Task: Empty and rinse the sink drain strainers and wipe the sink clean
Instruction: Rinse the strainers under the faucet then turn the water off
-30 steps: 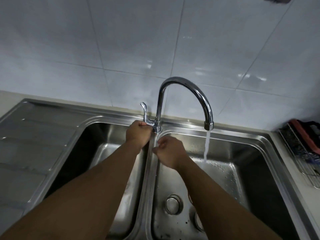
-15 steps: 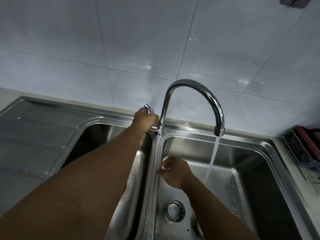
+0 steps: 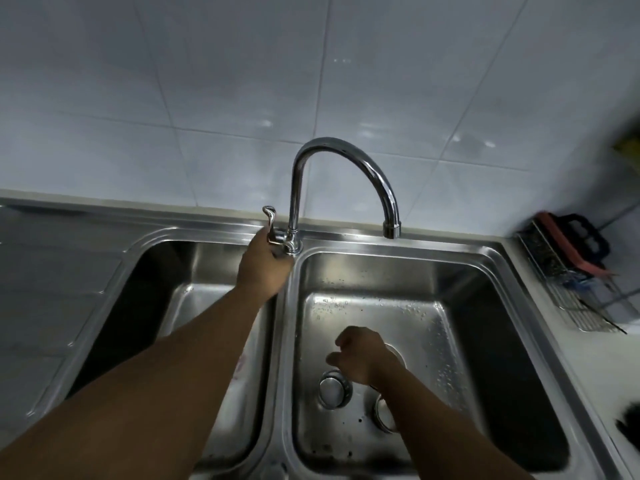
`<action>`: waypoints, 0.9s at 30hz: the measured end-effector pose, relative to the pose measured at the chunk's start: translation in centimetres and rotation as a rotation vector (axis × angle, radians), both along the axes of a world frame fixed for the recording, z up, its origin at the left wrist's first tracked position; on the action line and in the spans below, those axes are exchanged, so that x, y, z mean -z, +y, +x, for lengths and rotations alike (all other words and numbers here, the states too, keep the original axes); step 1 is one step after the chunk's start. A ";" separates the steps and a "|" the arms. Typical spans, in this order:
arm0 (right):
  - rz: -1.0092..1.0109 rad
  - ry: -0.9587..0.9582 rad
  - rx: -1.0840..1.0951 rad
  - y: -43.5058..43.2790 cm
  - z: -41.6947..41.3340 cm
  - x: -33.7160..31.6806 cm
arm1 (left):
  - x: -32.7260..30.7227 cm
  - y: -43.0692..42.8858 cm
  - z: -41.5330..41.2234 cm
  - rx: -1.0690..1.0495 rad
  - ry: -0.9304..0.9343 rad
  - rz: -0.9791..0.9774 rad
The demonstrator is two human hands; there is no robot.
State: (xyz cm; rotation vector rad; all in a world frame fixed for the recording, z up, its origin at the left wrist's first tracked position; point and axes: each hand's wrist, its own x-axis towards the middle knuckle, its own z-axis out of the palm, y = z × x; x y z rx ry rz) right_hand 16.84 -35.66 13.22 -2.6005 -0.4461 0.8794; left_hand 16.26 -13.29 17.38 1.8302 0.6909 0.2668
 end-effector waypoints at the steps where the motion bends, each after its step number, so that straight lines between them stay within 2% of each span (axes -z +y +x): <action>1: -0.033 0.005 0.009 -1.0 -0.3 0.5 | 1.0 -0.9 -1.0 0.050 0.039 0.085; 5: -0.174 0.056 0.021 -4.3 -1.5 2.9 | 5.6 -4.0 -4.9 0.318 0.251 0.429; 8: -0.218 0.064 0.032 -5.5 -2.3 4.2 | 7.8 -5.1 -6.7 0.418 0.308 0.557; 16: -0.396 -0.021 0.180 -8.1 -3.3 5.8 | 9.1 -5.7 -7.0 0.433 0.336 0.615; 20: -0.368 0.061 0.266 -9.2 -2.7 6.2 | 9.8 -5.6 -7.1 0.428 0.316 0.629; 24: -0.322 0.148 0.260 -10.1 -2.1 7.0 | 10.3 -5.4 -7.1 0.440 0.314 0.623; 27: -0.300 0.147 0.277 -9.9 -1.9 7.6 | 10.4 -5.2 -7.1 0.462 0.319 0.644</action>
